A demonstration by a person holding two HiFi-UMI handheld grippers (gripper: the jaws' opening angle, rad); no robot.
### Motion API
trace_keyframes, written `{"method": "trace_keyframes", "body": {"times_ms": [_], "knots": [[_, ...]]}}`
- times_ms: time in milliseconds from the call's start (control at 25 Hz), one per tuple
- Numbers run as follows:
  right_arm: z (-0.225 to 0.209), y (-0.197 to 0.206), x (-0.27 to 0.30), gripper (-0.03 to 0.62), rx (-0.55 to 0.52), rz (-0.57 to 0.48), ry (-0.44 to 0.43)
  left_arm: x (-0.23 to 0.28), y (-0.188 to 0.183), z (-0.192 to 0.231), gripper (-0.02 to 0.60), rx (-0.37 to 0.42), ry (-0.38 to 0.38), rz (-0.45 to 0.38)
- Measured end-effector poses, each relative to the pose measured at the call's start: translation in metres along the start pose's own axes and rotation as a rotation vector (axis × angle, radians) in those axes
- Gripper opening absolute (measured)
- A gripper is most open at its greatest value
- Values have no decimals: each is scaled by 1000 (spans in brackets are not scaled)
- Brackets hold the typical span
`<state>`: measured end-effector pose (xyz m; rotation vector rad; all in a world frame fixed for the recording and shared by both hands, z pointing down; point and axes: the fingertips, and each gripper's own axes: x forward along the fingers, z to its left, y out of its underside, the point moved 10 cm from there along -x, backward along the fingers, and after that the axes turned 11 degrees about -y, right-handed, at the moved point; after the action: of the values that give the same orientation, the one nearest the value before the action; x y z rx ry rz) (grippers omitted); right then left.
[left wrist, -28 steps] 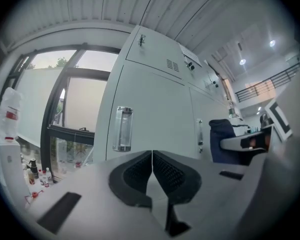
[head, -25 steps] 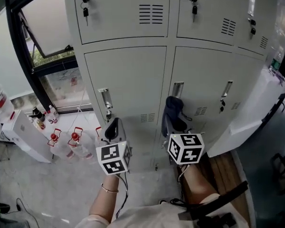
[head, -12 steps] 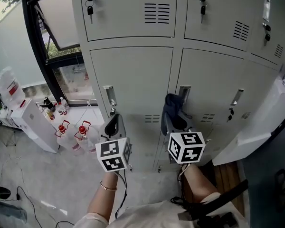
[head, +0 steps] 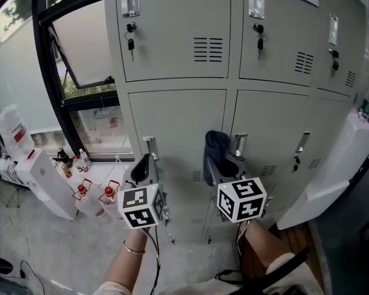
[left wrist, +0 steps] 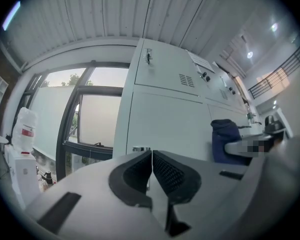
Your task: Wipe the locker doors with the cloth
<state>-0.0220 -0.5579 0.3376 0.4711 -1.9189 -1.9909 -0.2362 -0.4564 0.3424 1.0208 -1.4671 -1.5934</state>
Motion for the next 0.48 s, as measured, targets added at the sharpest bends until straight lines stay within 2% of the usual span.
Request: {"method": "trace_keyframes", "body": {"times_ms": [160,320,480], "knots": [[6,-34,8,41,10,-27,-52,5,-30,2,9,18,16,-69],[11,-68,14,41,9,-51,-87,9,-64,8,9,-7,19,-116],[17,-103,22,41,-12,-51,-124,10,-99,22,9,37,3,-163]]}}
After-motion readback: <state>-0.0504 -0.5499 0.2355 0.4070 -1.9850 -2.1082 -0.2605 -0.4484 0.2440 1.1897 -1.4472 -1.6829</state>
